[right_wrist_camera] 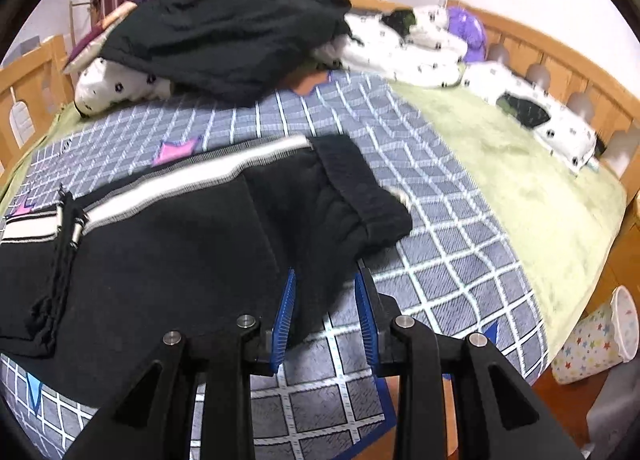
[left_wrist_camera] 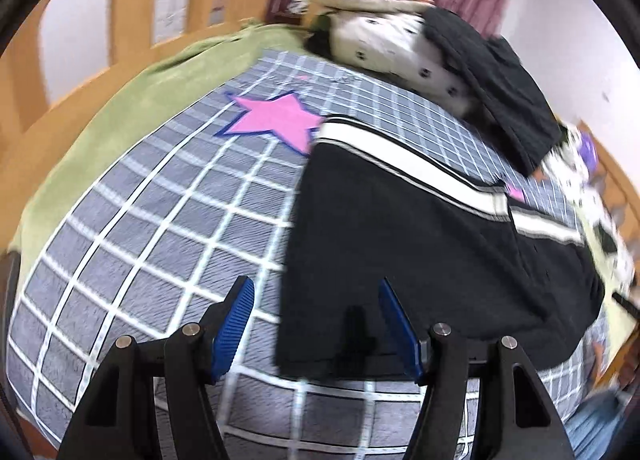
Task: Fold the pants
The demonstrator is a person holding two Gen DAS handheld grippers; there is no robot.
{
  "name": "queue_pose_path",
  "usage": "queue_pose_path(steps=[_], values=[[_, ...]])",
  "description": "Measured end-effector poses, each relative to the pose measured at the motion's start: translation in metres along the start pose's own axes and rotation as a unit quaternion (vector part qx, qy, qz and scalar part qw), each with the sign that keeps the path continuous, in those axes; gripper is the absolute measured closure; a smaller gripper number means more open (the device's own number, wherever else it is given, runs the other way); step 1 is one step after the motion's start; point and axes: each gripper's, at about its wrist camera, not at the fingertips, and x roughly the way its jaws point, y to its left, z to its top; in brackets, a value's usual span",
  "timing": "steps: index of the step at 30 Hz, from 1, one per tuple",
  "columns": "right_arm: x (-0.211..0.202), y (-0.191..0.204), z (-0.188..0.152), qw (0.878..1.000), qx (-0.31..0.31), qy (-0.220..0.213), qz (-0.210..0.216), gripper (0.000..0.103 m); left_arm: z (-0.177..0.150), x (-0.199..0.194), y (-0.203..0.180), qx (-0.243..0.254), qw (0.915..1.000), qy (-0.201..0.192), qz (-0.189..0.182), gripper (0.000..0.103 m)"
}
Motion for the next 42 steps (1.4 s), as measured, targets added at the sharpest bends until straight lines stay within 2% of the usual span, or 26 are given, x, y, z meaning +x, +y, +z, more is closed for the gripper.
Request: queue_pose_path(steps=[3,6,9,12,14,16,21,23,24,26,27,28,33,37,38,42], values=[[-0.011,0.016,0.009,1.0,-0.009,-0.016,0.017,0.073,-0.004,0.006,0.021,-0.055,0.9982,0.015,-0.016,0.041],[-0.021,0.038,0.02,0.997,-0.016,-0.036,0.062,0.073,-0.011,0.017,0.033,-0.088,0.9946,0.041,-0.036,0.041],[-0.025,0.066,0.027,0.994,-0.028,-0.057,0.086,0.073,-0.017,0.02,0.034,-0.093,0.994,0.041,-0.041,0.042],[-0.015,0.088,0.024,0.99,-0.03,-0.054,0.124,0.073,-0.021,0.021,0.029,-0.084,0.995,0.035,-0.04,0.042],[-0.003,0.101,0.017,0.988,-0.038,-0.038,0.145,0.073,-0.023,0.024,0.028,-0.086,0.9941,0.041,-0.052,0.042],[0.017,0.113,0.007,0.986,-0.051,0.0,0.159,0.073,-0.021,0.03,0.026,-0.081,0.9939,0.051,-0.054,0.041],[0.06,0.132,-0.025,0.982,-0.075,0.1,0.142,0.073,-0.02,0.033,0.024,-0.097,0.9926,0.042,-0.061,0.041],[0.06,0.13,-0.032,0.984,-0.062,0.085,0.144,0.072,-0.02,0.035,0.016,-0.079,0.9948,0.037,-0.053,0.052],[0.059,0.131,-0.032,0.984,-0.065,0.084,0.141,0.073,-0.02,0.035,0.012,-0.07,0.9954,0.036,-0.055,0.063],[0.057,0.131,-0.031,0.984,-0.07,0.082,0.141,0.073,-0.018,0.033,0.004,-0.057,0.9975,0.026,-0.032,0.072],[0.055,0.128,-0.031,0.984,-0.066,0.082,0.143,0.073,-0.017,0.028,-0.003,-0.043,0.9989,0.012,-0.016,0.08],[0.054,0.126,-0.03,0.984,-0.063,0.082,0.143,0.073,-0.014,0.022,-0.008,-0.032,0.9995,0.002,-0.006,0.082],[0.039,0.099,-0.021,0.988,-0.032,0.05,0.145,0.072,0.015,-0.021,-0.051,0.022,0.9972,-0.069,0.016,0.086],[0.032,0.071,-0.02,0.988,-0.012,0.039,0.147,0.071,0.033,-0.051,-0.111,0.121,0.985,-0.114,0.048,0.087],[0.031,0.064,-0.021,0.989,-0.008,0.038,0.144,0.071,0.036,-0.058,-0.126,0.139,0.9815,-0.122,0.049,0.087],[0.023,0.036,-0.024,0.991,0.012,0.029,0.133,0.071,0.038,-0.068,-0.177,0.186,0.973,-0.136,0.012,0.089]])
